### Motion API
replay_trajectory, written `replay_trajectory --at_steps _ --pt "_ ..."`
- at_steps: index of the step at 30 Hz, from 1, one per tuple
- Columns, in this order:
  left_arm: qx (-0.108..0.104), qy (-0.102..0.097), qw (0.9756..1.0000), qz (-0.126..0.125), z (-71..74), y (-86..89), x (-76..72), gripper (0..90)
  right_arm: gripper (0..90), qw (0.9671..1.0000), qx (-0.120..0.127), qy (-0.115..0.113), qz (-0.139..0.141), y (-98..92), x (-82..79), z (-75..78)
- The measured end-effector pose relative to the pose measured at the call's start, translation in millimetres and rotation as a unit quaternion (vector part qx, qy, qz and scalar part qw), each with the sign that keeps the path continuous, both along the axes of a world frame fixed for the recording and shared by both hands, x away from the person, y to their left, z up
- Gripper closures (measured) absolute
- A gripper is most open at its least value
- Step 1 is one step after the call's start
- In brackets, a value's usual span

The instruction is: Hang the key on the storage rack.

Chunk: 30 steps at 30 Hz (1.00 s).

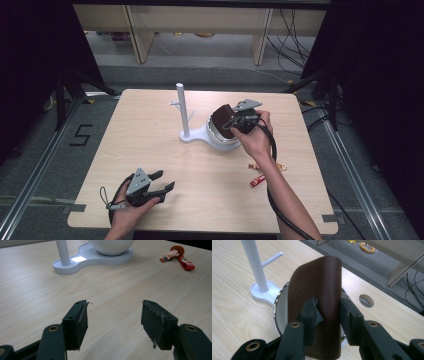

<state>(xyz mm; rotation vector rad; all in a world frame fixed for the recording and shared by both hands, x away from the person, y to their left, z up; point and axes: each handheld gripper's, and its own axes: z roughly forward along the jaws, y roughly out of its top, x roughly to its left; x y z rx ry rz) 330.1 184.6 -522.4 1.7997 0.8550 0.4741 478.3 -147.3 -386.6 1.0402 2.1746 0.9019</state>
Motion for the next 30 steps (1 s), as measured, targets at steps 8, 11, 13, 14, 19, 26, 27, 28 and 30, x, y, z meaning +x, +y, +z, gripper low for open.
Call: replay_trajectory --at_steps 8,11,13,14,19,26,27,28,30 --pt "0.000 -0.005 1.0000 0.005 -0.4 -0.8 -0.1 37.4 67.3 1.0000 0.000 -0.004 0.001 1.9 2.4 -8.0" --pt "0.000 0.000 1.0000 0.000 0.0 0.1 0.0 37.4 67.2 0.9999 -0.005 -0.012 0.006 1.7 4.9 -11.4" --pt "0.000 0.000 1.0000 0.000 0.0 0.1 -0.1 37.4 66.9 0.9999 0.000 -0.008 0.012 3.3 5.5 -13.9" --pt "-0.001 -0.004 1.0000 0.003 -0.4 -0.3 -0.1 37.4 66.8 0.9999 0.000 -0.011 0.012 4.5 6.0 -15.4" --pt "0.001 -0.005 1.0000 0.003 -0.3 -0.6 -0.1 37.4 65.5 0.9999 0.003 -0.008 0.014 2.4 7.1 -19.4" --pt "0.001 -0.004 1.0000 0.002 -0.3 -0.7 -0.2 37.4 63.3 0.9997 0.001 0.018 0.016 -0.9 10.8 -22.5" --pt "0.001 -0.004 1.0000 0.002 -0.3 -0.6 -0.2 37.4 63.3 0.9996 -0.002 0.023 0.019 -1.7 12.3 -25.8" --pt "0.002 -0.004 1.0000 0.001 -0.3 -0.5 -0.1 37.4 63.2 0.9995 -0.002 0.027 0.015 -2.8 12.7 -28.1" --pt "0.001 -0.005 1.0000 0.003 -0.4 -0.8 0.0 37.4 62.0 0.9995 0.000 0.029 0.013 -5.2 13.1 -31.5"
